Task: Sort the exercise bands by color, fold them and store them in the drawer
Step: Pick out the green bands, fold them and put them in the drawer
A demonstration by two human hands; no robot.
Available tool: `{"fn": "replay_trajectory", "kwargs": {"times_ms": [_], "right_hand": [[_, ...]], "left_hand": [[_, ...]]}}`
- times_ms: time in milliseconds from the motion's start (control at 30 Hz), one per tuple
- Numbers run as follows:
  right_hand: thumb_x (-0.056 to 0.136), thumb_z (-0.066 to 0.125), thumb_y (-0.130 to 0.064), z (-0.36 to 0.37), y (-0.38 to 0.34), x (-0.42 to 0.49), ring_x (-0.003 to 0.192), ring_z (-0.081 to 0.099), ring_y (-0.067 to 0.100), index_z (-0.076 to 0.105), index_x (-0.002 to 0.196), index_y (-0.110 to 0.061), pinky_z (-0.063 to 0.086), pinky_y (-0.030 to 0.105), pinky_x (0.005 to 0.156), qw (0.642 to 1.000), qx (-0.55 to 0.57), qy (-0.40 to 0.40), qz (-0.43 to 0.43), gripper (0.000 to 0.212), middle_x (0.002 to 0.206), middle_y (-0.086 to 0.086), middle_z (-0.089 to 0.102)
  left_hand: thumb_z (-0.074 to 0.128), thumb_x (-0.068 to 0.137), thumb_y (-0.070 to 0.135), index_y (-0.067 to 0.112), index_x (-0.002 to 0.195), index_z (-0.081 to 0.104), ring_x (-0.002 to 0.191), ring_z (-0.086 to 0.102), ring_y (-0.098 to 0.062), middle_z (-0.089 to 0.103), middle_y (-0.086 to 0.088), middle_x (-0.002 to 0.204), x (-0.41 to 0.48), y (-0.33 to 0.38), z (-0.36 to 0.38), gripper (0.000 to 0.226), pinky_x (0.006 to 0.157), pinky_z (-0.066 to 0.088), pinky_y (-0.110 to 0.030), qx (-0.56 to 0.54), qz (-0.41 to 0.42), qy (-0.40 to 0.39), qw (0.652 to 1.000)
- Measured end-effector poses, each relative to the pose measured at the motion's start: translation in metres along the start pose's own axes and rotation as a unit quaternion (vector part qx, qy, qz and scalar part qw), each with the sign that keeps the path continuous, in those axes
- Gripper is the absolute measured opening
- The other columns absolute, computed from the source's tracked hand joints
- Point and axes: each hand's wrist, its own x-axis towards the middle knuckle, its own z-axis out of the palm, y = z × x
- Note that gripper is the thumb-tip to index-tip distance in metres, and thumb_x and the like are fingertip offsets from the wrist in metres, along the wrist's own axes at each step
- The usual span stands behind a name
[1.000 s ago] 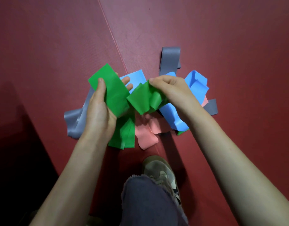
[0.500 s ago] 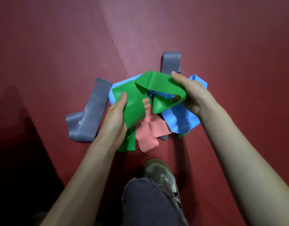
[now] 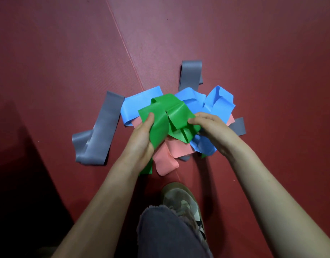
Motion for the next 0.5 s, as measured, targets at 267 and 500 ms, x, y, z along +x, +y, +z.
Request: {"fn": "replay_trajectory", "kwargs": {"times_ms": [267,500], "right_hand": [[0.081,0.056,-0.004,0.013,0.0,-0.01,0.082,0.048,0.015,0.057,0.063,-0.012,0.038,0.022,0.073,0.996,-0.055,-0.071,-0.009,0.02,0.079,0.008,0.054],[0.079,0.065,-0.025,0.019,-0.008,-0.013,0.093,0.052,0.004,0.055,0.093,-0.026,0.037,0.015,0.086,0.969,-0.056,0.149,-0.189,0.018,0.095,-0.008,0.057]], "left_hand": [[0.036,0.096,0.017,-0.002,0.121,0.052,0.081,0.065,-0.014,0.063,-0.014,0.108,-0.002,-0.004,0.001,0.035,0.085,0.051,-0.028,0.019,0.038,0.036,0.998],[0.04,0.095,0.015,0.009,0.093,0.064,0.07,0.069,-0.008,0.073,0.006,0.072,-0.005,0.003,-0.006,0.025,0.073,0.057,-0.022,0.092,0.138,0.034,0.986]]}}
